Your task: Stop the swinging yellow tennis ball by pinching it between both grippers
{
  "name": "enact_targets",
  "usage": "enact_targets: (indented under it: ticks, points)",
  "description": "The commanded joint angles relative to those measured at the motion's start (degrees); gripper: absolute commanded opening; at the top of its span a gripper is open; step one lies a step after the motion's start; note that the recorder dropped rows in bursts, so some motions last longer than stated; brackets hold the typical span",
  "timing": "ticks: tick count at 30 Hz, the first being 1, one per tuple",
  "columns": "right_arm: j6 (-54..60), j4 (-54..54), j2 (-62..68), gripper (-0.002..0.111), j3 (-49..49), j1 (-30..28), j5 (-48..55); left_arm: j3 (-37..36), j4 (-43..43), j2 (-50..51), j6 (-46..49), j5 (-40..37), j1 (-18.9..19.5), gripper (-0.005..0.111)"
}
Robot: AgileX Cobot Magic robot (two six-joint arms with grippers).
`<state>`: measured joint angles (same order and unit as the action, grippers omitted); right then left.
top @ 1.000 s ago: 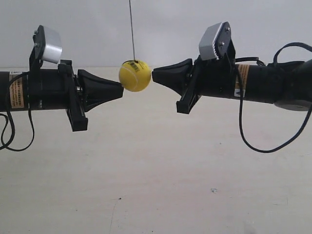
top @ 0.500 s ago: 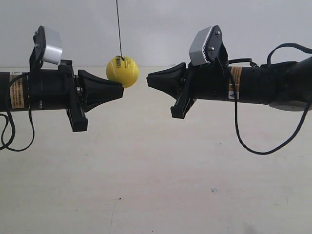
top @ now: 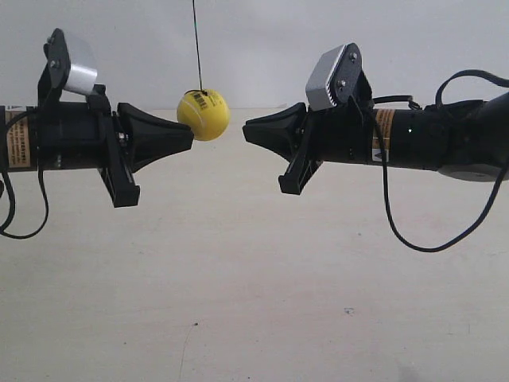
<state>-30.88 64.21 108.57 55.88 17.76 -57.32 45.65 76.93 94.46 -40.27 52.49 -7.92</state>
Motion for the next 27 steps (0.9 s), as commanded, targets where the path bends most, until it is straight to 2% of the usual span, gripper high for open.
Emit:
enact_targets:
  ticks: [1, 13, 27]
  points:
    - [0.3, -0.4, 0.0, 0.000, 0.2, 0.0, 0.0, 0.2, -1.7, -1.7, 0.3, -3.3, -0.2, 0.005]
    - [0.3, -0.5, 0.0, 0.000, 0.2, 0.0, -0.2, 0.2, -1.8, -1.8, -0.1, -4.6, -0.2, 0.005]
    - [-0.3, -0.5, 0.0, 0.000, 0.2, 0.0, -3.3, 0.2, -2.4, -1.8, -0.1, -2.1, -0.2, 0.005]
